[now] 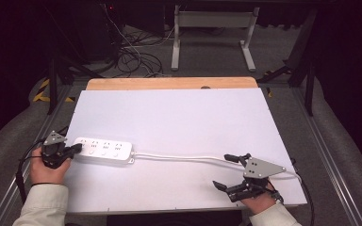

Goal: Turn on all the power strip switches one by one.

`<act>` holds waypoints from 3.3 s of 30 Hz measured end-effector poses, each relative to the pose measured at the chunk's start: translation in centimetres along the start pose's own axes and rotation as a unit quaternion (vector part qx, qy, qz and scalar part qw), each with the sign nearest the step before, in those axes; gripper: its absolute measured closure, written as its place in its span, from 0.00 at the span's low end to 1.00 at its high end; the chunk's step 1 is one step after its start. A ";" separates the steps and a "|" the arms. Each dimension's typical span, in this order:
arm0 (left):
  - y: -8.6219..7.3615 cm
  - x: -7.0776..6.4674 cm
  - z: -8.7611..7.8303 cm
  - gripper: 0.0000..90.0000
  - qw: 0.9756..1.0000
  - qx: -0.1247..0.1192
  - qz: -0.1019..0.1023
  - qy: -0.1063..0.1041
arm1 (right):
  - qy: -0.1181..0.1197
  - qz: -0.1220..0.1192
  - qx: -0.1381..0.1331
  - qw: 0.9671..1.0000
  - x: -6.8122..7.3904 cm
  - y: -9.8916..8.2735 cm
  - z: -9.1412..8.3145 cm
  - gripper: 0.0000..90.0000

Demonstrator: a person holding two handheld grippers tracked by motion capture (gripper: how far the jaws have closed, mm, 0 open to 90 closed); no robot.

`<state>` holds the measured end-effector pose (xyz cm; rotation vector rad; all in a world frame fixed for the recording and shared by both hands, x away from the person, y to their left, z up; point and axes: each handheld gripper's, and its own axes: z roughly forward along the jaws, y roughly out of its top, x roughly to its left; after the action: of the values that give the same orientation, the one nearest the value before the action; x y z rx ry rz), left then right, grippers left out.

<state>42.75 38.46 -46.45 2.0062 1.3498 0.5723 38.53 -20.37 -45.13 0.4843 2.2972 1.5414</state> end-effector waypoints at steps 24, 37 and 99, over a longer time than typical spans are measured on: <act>2.0 -2.9 -1.3 1.00 0.999 -0.027 0.039 0.003 | 0.003 -0.002 0.000 1.000 0.1 0.0 0.1 0.10; 1.3 -2.9 -0.2 1.00 0.999 -0.010 0.018 -0.028 | 0.006 -0.002 0.000 1.000 0.0 0.0 0.2 0.10; 0.7 -3.0 0.6 1.00 1.000 0.000 0.011 -0.027 | 0.013 -0.010 0.001 1.000 0.3 0.1 0.3 0.10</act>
<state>42.49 35.30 -46.40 2.0246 1.2964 0.5253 38.45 -20.00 -45.19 0.4436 2.3160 1.5450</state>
